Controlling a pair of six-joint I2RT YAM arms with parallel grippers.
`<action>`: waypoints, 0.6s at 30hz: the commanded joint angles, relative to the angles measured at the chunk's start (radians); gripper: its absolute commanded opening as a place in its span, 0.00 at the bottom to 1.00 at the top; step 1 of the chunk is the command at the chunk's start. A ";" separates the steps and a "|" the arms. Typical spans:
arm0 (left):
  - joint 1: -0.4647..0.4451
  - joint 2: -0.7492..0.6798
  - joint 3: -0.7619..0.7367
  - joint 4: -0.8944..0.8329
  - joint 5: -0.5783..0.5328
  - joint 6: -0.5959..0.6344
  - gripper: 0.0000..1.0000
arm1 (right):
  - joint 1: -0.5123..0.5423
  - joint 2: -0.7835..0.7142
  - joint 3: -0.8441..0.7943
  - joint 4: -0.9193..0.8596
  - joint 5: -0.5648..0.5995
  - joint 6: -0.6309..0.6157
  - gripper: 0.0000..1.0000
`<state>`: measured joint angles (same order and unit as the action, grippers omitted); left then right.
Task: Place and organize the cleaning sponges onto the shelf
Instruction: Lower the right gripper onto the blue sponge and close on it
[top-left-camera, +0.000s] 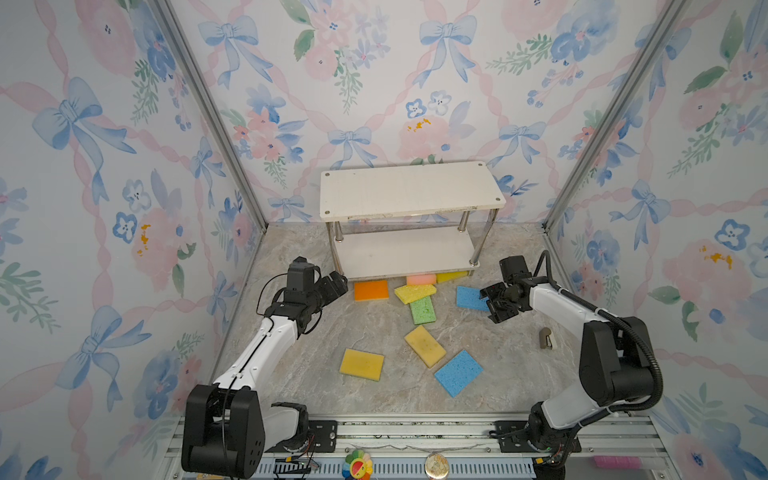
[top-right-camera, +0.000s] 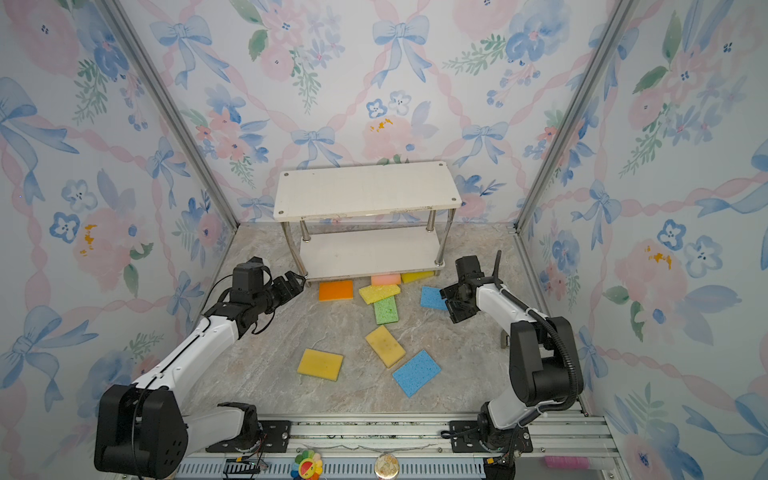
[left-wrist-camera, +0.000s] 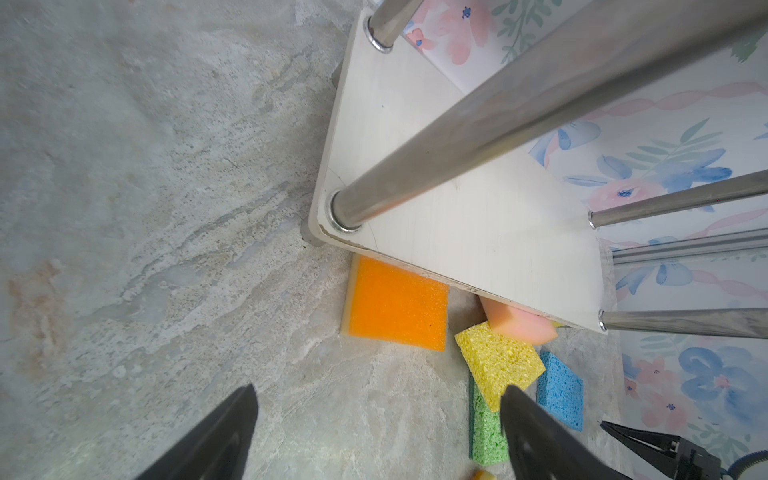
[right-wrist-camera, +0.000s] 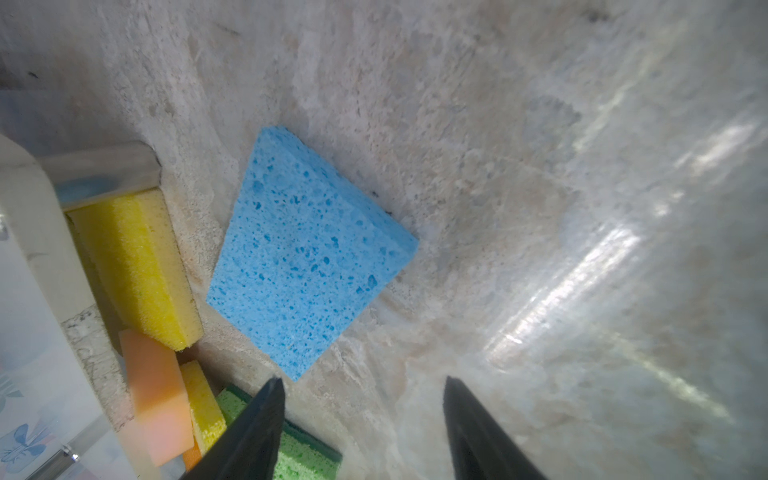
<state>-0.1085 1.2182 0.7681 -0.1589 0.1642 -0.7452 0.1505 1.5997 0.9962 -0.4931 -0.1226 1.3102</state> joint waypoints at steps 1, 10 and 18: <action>0.004 -0.020 -0.018 -0.004 -0.008 -0.006 0.93 | -0.012 0.030 0.001 0.005 0.012 0.011 0.63; 0.006 -0.042 -0.035 -0.003 -0.009 0.004 0.93 | -0.024 0.083 0.025 0.013 0.023 -0.002 0.59; 0.010 -0.042 -0.038 -0.003 -0.003 0.018 0.93 | -0.037 0.144 0.044 0.031 0.026 -0.014 0.55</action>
<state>-0.1055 1.1851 0.7433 -0.1589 0.1642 -0.7444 0.1261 1.7134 1.0042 -0.4637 -0.1184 1.3056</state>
